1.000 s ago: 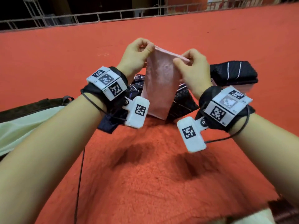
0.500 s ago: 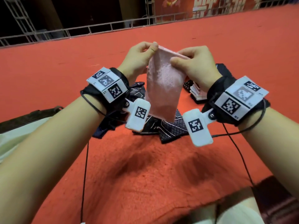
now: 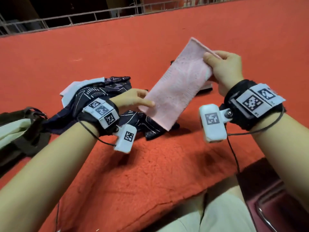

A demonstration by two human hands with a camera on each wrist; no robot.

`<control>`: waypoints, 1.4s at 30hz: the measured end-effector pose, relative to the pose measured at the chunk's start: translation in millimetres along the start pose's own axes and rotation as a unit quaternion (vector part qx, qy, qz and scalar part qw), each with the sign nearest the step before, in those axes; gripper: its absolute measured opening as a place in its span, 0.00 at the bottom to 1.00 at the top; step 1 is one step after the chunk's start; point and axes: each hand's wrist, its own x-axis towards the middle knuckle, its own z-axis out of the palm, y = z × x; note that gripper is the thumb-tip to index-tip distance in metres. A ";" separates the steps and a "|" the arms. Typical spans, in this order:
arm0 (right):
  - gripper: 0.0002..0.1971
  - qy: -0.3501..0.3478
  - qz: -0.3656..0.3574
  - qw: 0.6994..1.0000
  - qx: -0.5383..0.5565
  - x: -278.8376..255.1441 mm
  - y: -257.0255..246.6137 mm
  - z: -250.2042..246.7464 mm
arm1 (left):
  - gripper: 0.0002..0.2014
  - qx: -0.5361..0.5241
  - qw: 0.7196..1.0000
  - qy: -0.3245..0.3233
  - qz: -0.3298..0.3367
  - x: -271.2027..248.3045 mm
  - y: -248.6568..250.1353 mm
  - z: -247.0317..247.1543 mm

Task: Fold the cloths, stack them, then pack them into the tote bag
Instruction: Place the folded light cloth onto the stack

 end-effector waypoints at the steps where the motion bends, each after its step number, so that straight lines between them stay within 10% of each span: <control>1: 0.11 0.016 0.022 1.000 0.001 0.9 8.1 -7.4 | 0.14 0.027 0.999 -0.017 -0.022 0.5 -3.0 2.1; 6: 0.12 0.062 0.134 0.987 -0.069 1.3 43.6 -48.4 | 0.06 -0.102 0.993 0.030 -0.042 10.3 4.2 13.8; 12: 0.07 -0.081 0.307 0.893 -0.318 -9.7 93.1 -78.4 | 0.07 -0.172 0.971 0.048 -0.158 29.5 9.0 33.9; 17: 0.13 -0.090 0.304 0.890 -0.329 -10.2 107.9 -75.7 | 0.08 0.032 0.981 0.048 -0.183 27.8 -1.3 57.1; 27: 0.13 -0.130 0.281 0.883 -0.353 -8.0 120.4 -73.5 | 0.08 -0.074 0.985 0.121 -0.100 40.7 11.4 61.2; 42: 0.11 -0.135 0.255 0.887 -0.361 -9.2 121.5 -76.1 | 0.09 0.118 0.982 -0.035 -0.142 85.3 54.3 142.0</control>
